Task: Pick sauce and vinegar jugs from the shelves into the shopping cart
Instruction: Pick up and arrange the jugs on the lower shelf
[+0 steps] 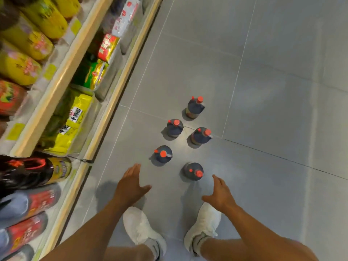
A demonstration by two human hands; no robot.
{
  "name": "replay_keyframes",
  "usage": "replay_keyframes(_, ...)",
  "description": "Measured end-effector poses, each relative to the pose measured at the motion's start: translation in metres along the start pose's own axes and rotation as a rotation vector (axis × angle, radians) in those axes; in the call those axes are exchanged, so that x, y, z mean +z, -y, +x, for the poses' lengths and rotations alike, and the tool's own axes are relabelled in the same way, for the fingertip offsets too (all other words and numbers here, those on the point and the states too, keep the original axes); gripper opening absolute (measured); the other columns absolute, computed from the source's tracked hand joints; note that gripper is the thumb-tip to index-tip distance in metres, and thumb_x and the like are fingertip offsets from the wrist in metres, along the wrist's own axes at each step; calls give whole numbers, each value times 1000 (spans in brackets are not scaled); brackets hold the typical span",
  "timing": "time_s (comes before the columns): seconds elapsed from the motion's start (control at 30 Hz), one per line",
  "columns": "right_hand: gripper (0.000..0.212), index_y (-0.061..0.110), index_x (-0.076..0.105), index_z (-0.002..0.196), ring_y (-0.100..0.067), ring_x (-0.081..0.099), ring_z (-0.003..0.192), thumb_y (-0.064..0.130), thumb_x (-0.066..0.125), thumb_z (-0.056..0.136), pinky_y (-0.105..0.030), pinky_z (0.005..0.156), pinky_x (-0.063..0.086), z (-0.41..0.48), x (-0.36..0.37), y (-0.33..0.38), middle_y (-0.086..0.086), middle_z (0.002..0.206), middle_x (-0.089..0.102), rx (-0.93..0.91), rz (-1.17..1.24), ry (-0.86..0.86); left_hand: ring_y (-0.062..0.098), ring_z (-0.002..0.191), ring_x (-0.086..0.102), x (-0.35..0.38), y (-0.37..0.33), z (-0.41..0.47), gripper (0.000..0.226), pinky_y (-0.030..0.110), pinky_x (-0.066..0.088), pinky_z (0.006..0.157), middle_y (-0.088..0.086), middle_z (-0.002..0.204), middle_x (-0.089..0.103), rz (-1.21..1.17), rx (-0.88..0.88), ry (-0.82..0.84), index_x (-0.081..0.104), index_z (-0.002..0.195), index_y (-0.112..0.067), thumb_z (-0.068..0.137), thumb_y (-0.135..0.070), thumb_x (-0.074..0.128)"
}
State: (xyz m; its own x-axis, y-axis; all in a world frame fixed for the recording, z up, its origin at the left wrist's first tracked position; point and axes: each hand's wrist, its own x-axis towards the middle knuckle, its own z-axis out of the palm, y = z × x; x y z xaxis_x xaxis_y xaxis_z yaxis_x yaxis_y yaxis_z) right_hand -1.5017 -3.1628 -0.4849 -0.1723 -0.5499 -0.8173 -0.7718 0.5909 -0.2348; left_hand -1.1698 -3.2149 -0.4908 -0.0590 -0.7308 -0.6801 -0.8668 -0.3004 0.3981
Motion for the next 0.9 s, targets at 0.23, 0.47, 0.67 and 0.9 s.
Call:
replay_keyframes(0.23,139,33,9,159,-28,44,141,53,96,52,-46,111,46,115,82,-21,-2,159,35,-21,520,-81,21,140,44,96,19,126,116,33,41,111,-1,155,43,-388,102,-46,23,156,-19,66,-36,93)
replay_keyframes(0.47,97,42,28,141,-16,54,119,27,93,71,-33,105,48,167,125,-23,7,136,51,-74,662,-250,-5,113,54,145,9,185,110,-1,39,89,-12,134,50,-647,92,-233,32,151,-19,63,-9,95)
replay_keyframes(0.67,79,48,44,123,-15,64,105,34,95,65,-31,97,54,171,128,-23,15,114,63,-64,609,-374,11,112,67,151,7,187,88,31,56,95,-9,125,66,-725,47,-284,51,131,-31,55,-35,95)
replay_keyframes(0.9,65,52,49,112,-13,65,105,38,93,67,-33,94,58,135,95,-9,21,112,63,-100,587,-366,11,96,70,108,-5,152,71,36,59,83,-11,110,71,-615,15,-319,55,121,-32,63,-35,96)
